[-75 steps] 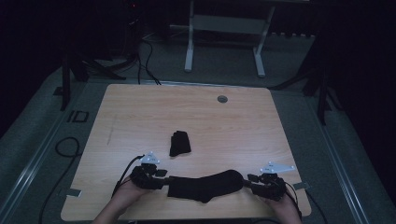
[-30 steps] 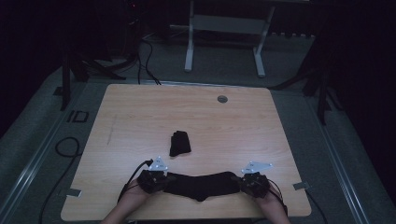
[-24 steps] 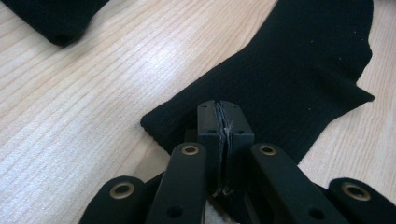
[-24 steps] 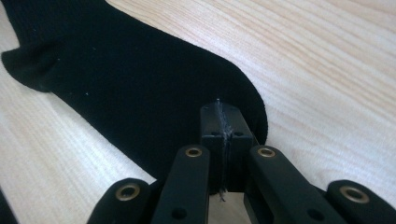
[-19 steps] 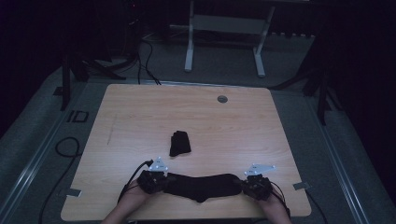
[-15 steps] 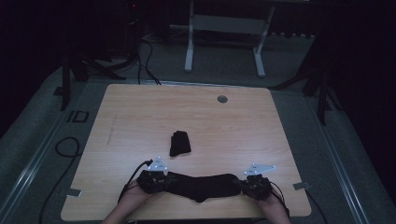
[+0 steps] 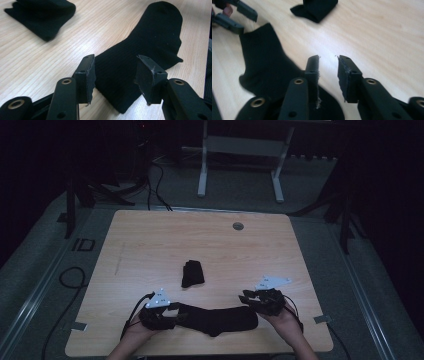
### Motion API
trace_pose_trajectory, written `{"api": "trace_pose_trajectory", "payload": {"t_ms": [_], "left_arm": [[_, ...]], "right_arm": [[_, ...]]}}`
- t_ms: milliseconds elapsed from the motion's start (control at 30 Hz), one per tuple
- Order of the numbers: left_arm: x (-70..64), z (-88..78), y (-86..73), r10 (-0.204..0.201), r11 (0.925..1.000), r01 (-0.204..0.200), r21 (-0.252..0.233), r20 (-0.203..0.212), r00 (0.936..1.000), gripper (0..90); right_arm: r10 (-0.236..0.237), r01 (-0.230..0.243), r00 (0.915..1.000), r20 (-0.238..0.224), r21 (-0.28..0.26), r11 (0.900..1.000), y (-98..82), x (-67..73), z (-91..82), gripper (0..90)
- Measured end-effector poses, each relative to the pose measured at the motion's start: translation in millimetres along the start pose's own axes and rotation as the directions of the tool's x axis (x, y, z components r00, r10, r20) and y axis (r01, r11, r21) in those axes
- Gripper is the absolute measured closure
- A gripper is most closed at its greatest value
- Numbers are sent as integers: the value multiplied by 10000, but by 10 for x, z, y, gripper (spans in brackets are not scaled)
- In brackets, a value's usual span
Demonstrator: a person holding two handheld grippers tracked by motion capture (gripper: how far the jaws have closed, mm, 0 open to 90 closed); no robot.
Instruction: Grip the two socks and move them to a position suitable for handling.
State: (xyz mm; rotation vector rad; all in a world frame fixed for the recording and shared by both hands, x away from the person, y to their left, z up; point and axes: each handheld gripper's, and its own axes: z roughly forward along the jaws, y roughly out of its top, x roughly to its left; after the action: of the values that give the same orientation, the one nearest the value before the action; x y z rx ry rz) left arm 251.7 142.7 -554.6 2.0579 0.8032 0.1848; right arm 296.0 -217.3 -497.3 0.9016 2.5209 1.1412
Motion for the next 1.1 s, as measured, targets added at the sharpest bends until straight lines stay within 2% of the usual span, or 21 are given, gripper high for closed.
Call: {"api": "trace_pose_trajectory", "payload": {"t_ms": [67, 167, 267, 300, 467, 600, 800, 900, 967, 1000, 1033, 1100], "left_arm": [[13, -37, -16, -72, 9999, 73, -114, 78, 9999, 506], [19, -67, -37, -45, 9998, 46, -173, 31, 10000, 506], [11, -76, -56, 1, 9998, -1, -221, -9, 10000, 506], [1, -73, -56, 74, 9997, -74, -218, -34, 10000, 506], [-47, -49, -58, 403, 9992, -403, -68, -59, 9992, 506], [-26, -48, -83, 285, 9996, -285, -81, -13, 9996, 506], [8, -65, -75, 77, 9997, -80, -248, -86, 9999, 506], [16, -89, -53, -87, 9994, 85, -331, -72, 9999, 506], [19, -96, -50, -130, 9991, 127, -404, -62, 9999, 506], [19, -96, -50, -130, 9991, 127, -404, -62, 9999, 506], [24, -98, -54, -139, 9992, 135, -387, -91, 9999, 506], [32, -99, -59, -182, 9991, 178, -394, -102, 9998, 506]], "right_arm": [[-95, 95, 10000, -15, -5, 10000, 47, -1, 28, 651], [-356, 355, 9993, -108, -75, 9993, 239, -10, 151, 563], [-434, 434, 9990, -65, -60, 9990, 331, -10, 212, 529], [-574, 574, 9983, -11, -59, 9983, 449, -8, 298, 506], [-570, 570, 9980, -280, -6, 9984, 668, -8, 546, 467], [-947, 960, 9937, -607, 189, 9952, 817, 4, 781, 461], [-989, 1030, 9922, -754, 518, 9933, 1050, 95, 1143, 432], [-769, 835, 9930, -892, 729, 9938, 1132, 129, 1339, 408], [-620, 694, 9944, -853, 867, 9938, 1175, 132, 1466, 397], [-620, 694, 9944, -853, 867, 9938, 1175, 132, 1466, 397], [-558, 626, 9963, -648, 1084, 9921, 1198, 133, 1610, 384], [-669, 734, 9965, -502, 1423, 9871, 1192, 140, 1723, 372]]}}
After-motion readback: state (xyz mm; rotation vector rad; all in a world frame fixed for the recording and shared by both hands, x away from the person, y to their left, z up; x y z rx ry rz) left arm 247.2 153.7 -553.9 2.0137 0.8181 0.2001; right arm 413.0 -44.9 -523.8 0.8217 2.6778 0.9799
